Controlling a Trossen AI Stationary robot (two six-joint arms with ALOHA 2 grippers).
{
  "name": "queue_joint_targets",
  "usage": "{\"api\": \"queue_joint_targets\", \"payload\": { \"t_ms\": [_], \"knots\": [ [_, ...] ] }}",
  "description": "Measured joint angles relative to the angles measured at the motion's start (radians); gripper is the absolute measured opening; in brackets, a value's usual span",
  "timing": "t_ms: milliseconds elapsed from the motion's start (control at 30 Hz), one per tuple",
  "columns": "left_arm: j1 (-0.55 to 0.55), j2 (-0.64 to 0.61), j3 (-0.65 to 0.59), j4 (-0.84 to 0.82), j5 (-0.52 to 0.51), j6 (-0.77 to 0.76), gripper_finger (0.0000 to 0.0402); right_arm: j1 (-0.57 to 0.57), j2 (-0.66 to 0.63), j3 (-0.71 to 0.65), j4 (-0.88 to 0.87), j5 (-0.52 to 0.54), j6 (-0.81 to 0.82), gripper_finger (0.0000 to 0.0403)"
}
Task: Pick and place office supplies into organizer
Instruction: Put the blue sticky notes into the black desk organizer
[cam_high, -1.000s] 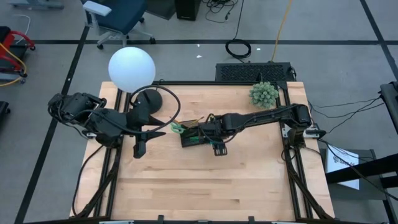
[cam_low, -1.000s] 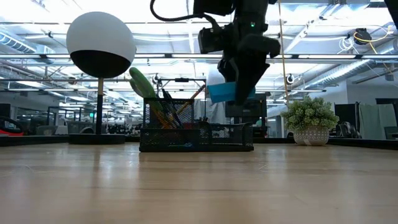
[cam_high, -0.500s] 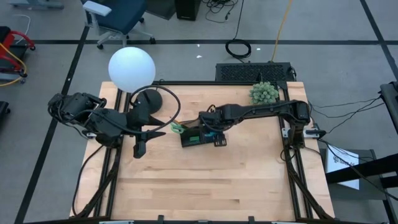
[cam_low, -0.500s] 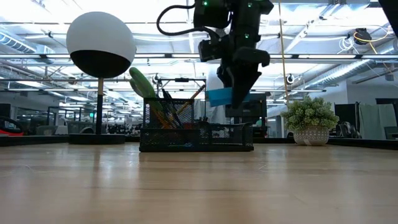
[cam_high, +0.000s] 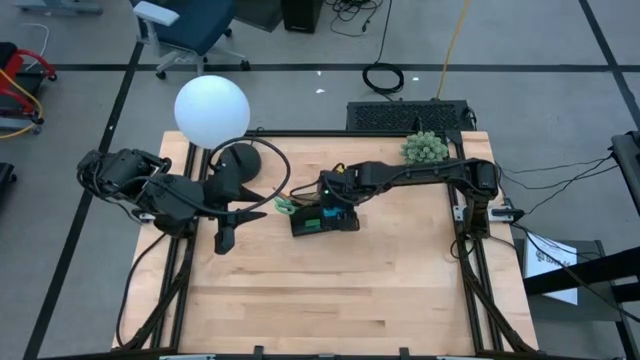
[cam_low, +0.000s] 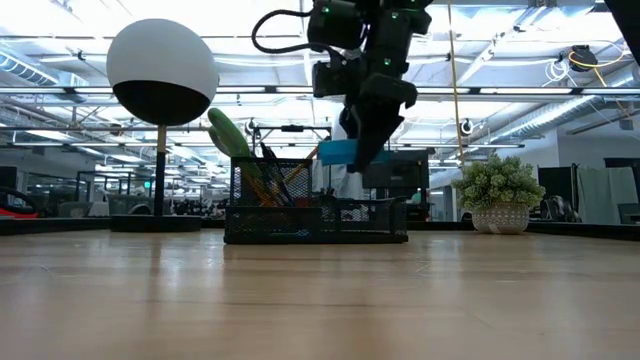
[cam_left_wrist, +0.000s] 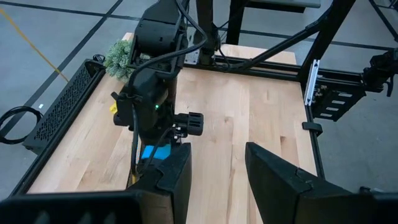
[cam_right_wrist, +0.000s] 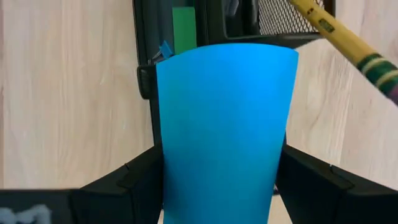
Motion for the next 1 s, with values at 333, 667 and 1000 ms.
{"api": "queue_joint_targets", "payload": {
  "t_ms": [333, 667, 1000],
  "knots": [
    [0.000, 0.000, 0.000, 0.000, 0.000, 0.000, 0.0145, -0.001, 0.001, -0.091, 0.077, -0.003, 0.012, 0.0253],
    [0.000, 0.000, 0.000, 0.000, 0.000, 0.000, 0.0145, -0.001, 0.001, -0.117, 0.135, -0.003, 0.052, 0.0253],
    [0.000, 0.000, 0.000, 0.000, 0.000, 0.000, 0.0145, -0.001, 0.001, -0.118, 0.163, -0.003, 0.060, 0.0254]
  ]
}}
